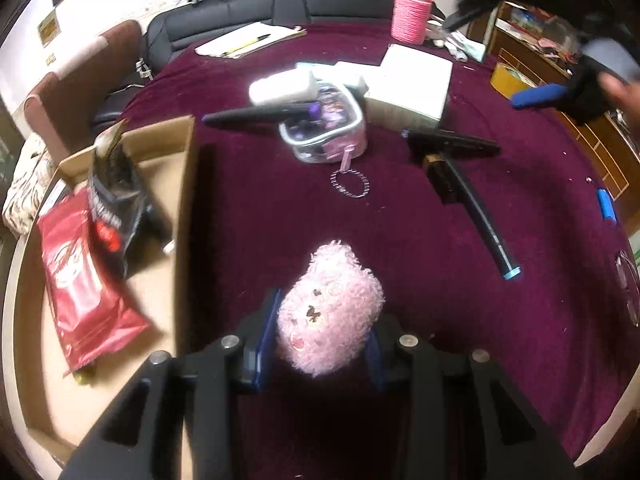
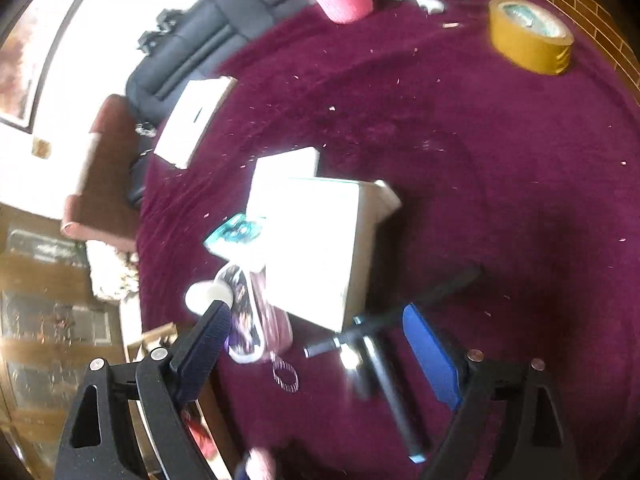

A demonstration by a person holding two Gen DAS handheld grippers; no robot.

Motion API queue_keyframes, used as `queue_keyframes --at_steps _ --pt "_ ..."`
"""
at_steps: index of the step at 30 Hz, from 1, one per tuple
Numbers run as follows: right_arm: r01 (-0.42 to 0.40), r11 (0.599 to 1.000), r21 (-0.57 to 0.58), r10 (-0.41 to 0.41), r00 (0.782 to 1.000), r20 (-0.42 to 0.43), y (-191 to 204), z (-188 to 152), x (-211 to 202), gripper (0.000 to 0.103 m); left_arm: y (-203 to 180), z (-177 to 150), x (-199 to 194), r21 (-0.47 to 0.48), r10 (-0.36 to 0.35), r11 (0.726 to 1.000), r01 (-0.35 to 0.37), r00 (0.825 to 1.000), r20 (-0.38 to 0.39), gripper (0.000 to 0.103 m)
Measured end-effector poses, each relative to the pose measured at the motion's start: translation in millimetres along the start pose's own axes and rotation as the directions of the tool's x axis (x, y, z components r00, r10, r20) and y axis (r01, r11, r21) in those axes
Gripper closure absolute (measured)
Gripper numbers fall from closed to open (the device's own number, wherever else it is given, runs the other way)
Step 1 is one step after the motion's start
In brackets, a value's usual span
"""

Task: Organize objects
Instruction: 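Grasp the pink plush keychain with the left gripper while the right grasps the white medicine box, then carry the pink plush with the left gripper while the right lowers the medicine box into the tray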

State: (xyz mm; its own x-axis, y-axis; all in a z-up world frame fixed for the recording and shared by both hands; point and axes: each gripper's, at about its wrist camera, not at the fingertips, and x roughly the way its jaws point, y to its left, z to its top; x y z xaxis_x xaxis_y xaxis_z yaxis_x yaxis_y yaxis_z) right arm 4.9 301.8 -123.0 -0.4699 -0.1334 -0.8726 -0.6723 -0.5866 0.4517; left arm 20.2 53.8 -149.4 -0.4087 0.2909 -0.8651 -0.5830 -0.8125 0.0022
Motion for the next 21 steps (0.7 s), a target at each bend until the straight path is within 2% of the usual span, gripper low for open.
queue_keyframes --at_steps 4,7,12,13,15,21 --pt "0.030 0.995 0.090 -0.033 0.999 0.028 4.1 10.7 22.5 0.011 8.4 -1.7 0.3 -0.005 -0.001 1.000 0.001 1.000 0.001 0.066" --pt "0.071 0.991 0.113 -0.075 0.997 0.030 9.1 15.8 33.7 0.011 10.9 -2.7 -1.4 -0.007 -0.011 1.000 0.011 1.000 0.006 0.066" --pt "0.224 0.969 0.100 -0.229 0.973 0.039 20.6 20.0 50.2 0.011 7.7 -4.2 -1.2 0.016 -0.029 0.999 0.029 1.000 0.004 0.066" --pt "0.224 0.969 0.103 -0.230 0.972 0.049 19.1 20.0 51.7 0.011 6.5 -4.2 -0.8 0.022 -0.033 0.999 0.033 0.999 0.004 0.066" --pt "0.180 0.977 0.111 -0.187 0.981 0.056 11.0 18.6 52.7 0.019 4.8 -4.1 0.2 0.032 -0.034 0.999 0.034 0.999 0.002 0.066" --pt "0.090 0.995 0.050 -0.094 0.992 0.079 -6.2 10.3 26.8 0.020 3.3 -2.4 5.4 0.029 -0.050 0.998 0.050 0.999 -0.008 0.066"
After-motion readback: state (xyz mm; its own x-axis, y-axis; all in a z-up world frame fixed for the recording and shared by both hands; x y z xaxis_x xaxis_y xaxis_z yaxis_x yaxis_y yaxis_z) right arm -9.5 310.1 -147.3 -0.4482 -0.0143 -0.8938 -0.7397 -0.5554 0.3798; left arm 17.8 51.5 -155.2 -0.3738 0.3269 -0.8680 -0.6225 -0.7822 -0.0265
